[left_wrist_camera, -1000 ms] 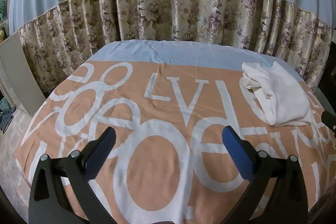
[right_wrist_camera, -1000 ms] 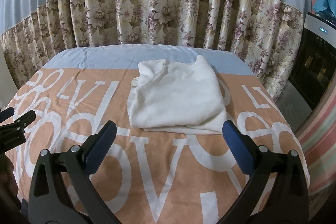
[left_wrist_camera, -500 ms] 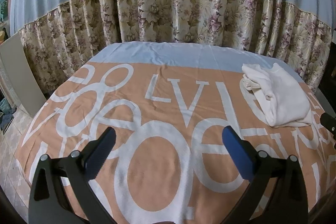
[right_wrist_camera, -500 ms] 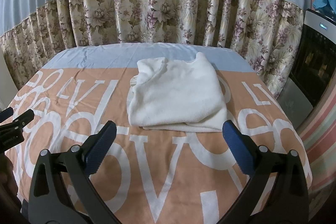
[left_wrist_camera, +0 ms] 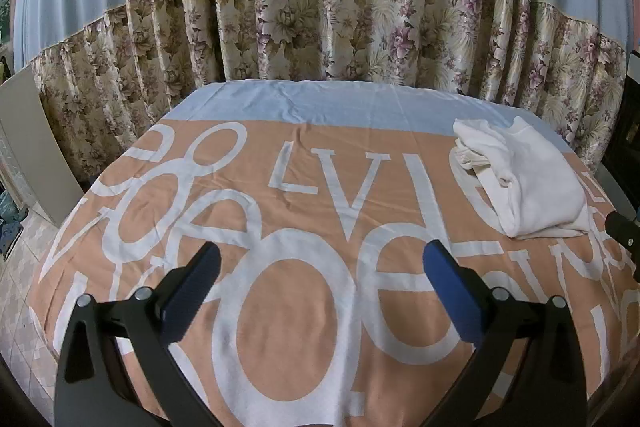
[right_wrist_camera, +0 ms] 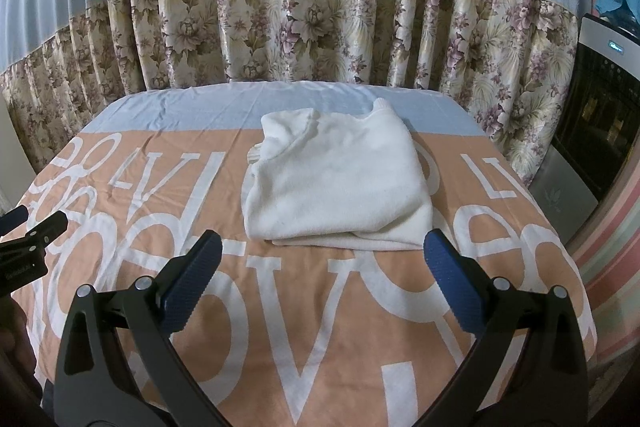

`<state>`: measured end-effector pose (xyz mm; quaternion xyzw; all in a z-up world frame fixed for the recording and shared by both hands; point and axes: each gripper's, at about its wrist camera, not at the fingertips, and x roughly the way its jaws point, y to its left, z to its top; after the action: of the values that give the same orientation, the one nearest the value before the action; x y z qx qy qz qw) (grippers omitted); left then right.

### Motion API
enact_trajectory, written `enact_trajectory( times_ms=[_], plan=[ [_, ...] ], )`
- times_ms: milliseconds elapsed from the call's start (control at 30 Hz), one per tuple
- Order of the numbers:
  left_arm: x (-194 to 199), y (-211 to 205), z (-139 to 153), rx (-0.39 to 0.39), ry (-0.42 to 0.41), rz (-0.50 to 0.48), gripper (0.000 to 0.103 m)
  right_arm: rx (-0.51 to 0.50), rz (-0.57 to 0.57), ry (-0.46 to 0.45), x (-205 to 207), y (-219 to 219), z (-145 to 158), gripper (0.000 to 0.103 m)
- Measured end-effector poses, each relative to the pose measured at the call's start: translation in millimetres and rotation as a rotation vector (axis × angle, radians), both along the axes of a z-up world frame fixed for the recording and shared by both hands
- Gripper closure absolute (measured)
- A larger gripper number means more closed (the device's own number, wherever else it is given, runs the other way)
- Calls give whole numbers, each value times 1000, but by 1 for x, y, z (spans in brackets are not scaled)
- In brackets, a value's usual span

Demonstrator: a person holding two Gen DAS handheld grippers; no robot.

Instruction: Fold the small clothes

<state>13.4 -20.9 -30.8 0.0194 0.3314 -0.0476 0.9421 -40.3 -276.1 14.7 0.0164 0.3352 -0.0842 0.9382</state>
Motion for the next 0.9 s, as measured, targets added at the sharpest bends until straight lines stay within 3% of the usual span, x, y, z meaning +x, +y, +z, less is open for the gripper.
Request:
enact_trajectory(
  times_ms=[900],
  plan=[
    [0,-1,4,-9,-16,9,2,18,-4,16,3,5,-9,3]
  ],
)
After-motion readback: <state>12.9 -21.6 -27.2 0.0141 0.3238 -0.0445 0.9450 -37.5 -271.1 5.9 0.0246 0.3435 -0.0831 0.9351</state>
